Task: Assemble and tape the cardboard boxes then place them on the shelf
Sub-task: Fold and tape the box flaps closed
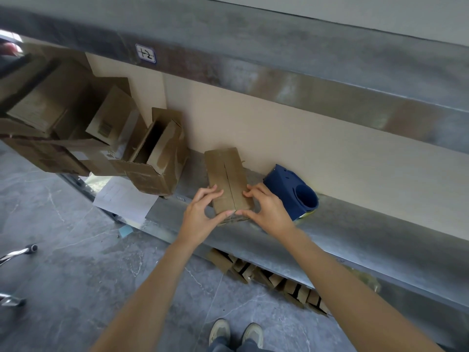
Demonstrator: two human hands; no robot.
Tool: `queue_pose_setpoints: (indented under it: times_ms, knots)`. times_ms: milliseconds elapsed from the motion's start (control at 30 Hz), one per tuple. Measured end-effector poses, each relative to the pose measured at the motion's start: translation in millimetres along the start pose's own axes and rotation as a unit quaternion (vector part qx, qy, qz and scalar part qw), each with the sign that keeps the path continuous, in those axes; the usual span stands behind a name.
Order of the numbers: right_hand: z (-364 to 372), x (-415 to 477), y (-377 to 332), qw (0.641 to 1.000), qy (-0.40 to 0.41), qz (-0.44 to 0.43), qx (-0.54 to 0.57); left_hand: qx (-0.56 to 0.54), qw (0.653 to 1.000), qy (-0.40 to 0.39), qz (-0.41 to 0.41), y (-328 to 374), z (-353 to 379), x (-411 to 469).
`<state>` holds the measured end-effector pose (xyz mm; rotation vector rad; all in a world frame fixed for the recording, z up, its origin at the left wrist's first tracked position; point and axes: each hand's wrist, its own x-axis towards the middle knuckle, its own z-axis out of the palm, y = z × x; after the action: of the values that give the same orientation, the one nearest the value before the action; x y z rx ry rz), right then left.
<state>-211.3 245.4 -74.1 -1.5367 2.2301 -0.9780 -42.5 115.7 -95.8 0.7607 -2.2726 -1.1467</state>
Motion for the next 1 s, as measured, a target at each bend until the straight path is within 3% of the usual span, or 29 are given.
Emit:
queue_pose_setpoints:
  times_ms: [200,400,633,867,1000]
  knots:
    - [-4,4,7,1.000,-0.021,-0.005,-0.014,0.029,1.000,-0.004,-0.006,4,2,-1]
    - [-17,7,21,0.999,-0.033,0.010,0.003,0.102,0.993,0.020,0.048,8,9,-5]
    - [-19,-8,18,1.000,-0.002,0.012,-0.026,0.110,0.992,-0.049,0.045,7,-3,7]
    - [-18,-8,7,0.997,-0.008,0.038,-0.068,0.184,0.980,-0.073,0.007,5,-36,48]
    - [-20,-7,1,0.993,-0.018,0.062,-0.096,0.240,0.962,-0.132,0.015,-3,-49,82]
